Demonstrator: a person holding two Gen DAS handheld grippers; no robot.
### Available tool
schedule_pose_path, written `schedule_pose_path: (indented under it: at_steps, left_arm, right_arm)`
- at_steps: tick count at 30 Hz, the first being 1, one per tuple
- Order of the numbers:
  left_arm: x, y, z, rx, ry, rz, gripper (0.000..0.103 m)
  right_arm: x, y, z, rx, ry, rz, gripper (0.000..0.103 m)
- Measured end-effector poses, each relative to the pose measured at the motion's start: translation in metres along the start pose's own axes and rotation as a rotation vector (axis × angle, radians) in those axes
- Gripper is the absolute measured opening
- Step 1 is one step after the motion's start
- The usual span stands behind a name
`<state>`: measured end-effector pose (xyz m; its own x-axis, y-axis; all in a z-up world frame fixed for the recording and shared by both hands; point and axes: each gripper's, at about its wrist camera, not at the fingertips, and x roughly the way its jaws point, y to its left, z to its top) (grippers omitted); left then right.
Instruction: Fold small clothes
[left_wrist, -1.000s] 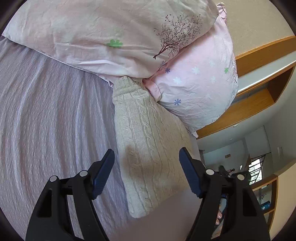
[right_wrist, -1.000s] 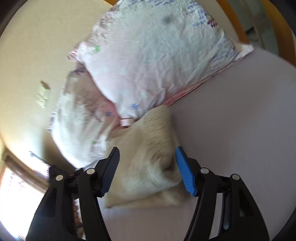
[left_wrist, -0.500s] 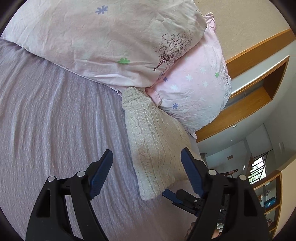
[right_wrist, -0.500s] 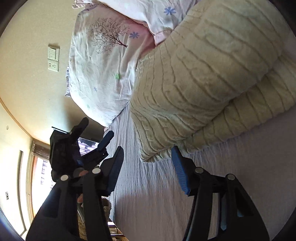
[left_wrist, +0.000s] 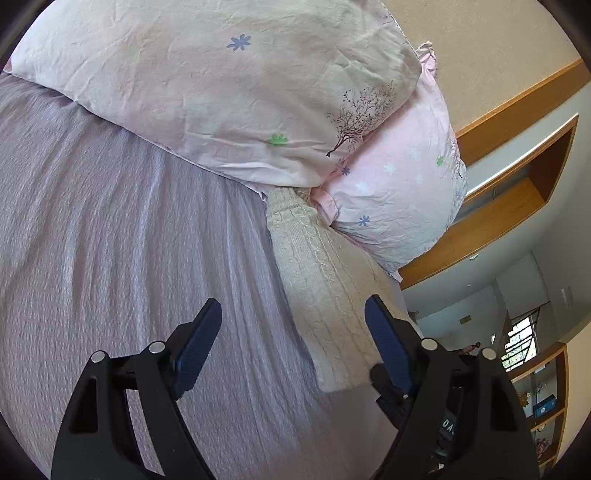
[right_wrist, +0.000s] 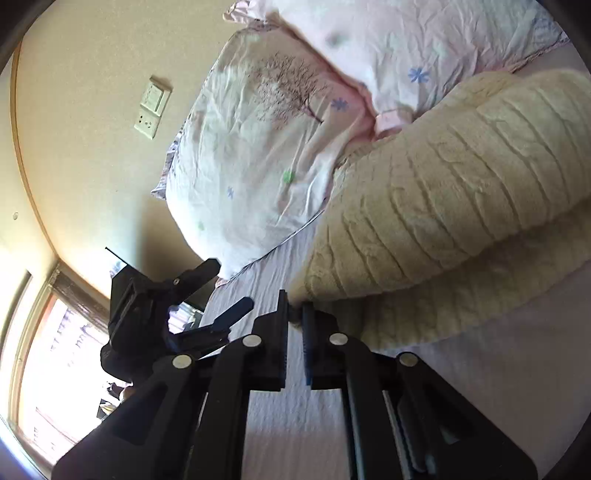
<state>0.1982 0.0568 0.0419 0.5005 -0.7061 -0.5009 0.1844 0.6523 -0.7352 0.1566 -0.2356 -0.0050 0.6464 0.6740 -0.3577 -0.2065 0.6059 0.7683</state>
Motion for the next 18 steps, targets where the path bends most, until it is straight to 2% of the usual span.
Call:
schedule_pose_path:
  at_steps: [2, 4, 6, 7, 9, 10, 12, 13, 15, 16, 18]
  left_arm:
    - [0.004, 0.001, -0.001, 0.001, 0.004, 0.011, 0.08]
    - [0.011, 0.001, -0.002, 0.004, 0.017, 0.028, 0.08]
    - [0.02, 0.0, -0.003, 0.005, 0.038, 0.039, 0.081]
    - [0.025, -0.001, -0.003, 0.007, 0.047, 0.043, 0.082]
    - [0.038, -0.005, -0.002, 0.02, 0.066, 0.049, 0.084]
    - [0.044, -0.007, -0.001, 0.024, 0.072, 0.052, 0.084]
    - [0.059, -0.01, 0.001, 0.021, 0.089, 0.058, 0.085]
    - [0.067, -0.011, 0.002, 0.019, 0.099, 0.059, 0.085]
    - [0.082, -0.013, 0.004, 0.016, 0.117, 0.073, 0.085]
    - [0.09, -0.014, 0.004, 0.012, 0.128, 0.079, 0.085]
    - [0.103, -0.015, 0.005, 0.0, 0.157, 0.07, 0.085]
  right_arm:
    - [0.017, -0.009, -0.009, 0.004, 0.074, -0.055, 0.006]
    - [0.016, -0.013, -0.009, -0.015, 0.11, -0.087, 0.007]
    - [-0.004, -0.006, -0.002, -0.058, 0.133, -0.072, 0.018]
    - [-0.02, 0.001, 0.002, -0.098, 0.127, -0.044, 0.025]
    - [-0.064, 0.018, 0.012, -0.181, 0.037, -0.006, 0.058]
    - [-0.087, 0.023, 0.021, -0.215, -0.027, -0.021, 0.064]
    - [-0.12, 0.021, 0.049, -0.237, -0.133, -0.13, 0.088]
    - [-0.126, 0.011, 0.067, -0.225, -0.153, -0.21, 0.094]
    - [-0.126, -0.029, 0.105, -0.123, -0.128, -0.329, 0.096]
    - [-0.12, -0.053, 0.124, -0.05, -0.085, -0.345, 0.096]
    - [-0.104, -0.096, 0.145, 0.072, 0.003, -0.353, 0.087]
